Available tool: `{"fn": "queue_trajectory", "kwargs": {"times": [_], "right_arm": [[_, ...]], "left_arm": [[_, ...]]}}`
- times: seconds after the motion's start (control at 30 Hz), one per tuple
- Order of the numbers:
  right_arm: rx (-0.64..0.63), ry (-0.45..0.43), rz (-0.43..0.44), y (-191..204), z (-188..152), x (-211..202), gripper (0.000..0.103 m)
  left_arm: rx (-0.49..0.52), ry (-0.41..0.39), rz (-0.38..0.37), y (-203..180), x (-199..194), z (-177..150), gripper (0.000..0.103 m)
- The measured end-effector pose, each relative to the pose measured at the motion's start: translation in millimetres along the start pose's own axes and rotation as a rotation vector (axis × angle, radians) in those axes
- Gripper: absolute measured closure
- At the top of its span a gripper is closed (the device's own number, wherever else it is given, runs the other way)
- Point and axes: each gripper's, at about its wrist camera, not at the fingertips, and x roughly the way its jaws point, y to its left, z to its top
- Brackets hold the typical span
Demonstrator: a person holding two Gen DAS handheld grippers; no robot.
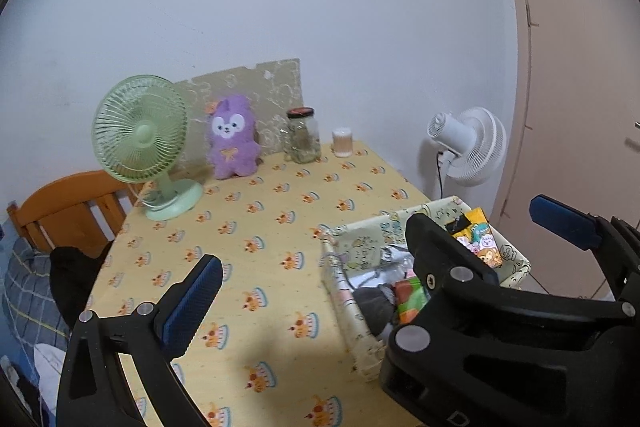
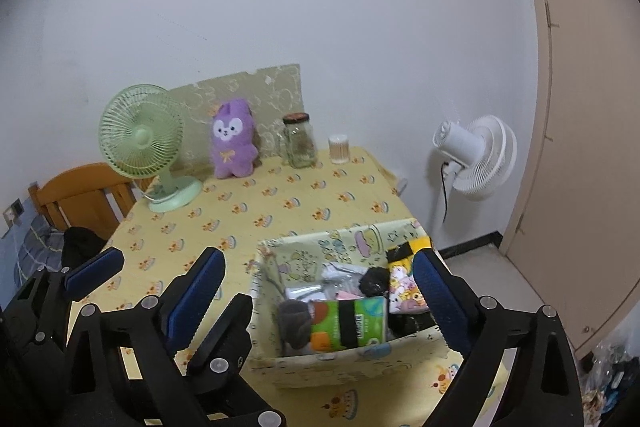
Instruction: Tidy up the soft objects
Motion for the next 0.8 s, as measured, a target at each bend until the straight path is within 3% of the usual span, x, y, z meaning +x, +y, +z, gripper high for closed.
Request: {"fn": "queue_trajectory", "kwargs": {"times": [0.8], "right_arm": [[-0.070,-0.142,0.104,57.4,-1.6,-67.7,0.005]], "left_arm": [[-0.097,-0.126,0.151,65.5,-80.7,-17.8,0.000]]}}
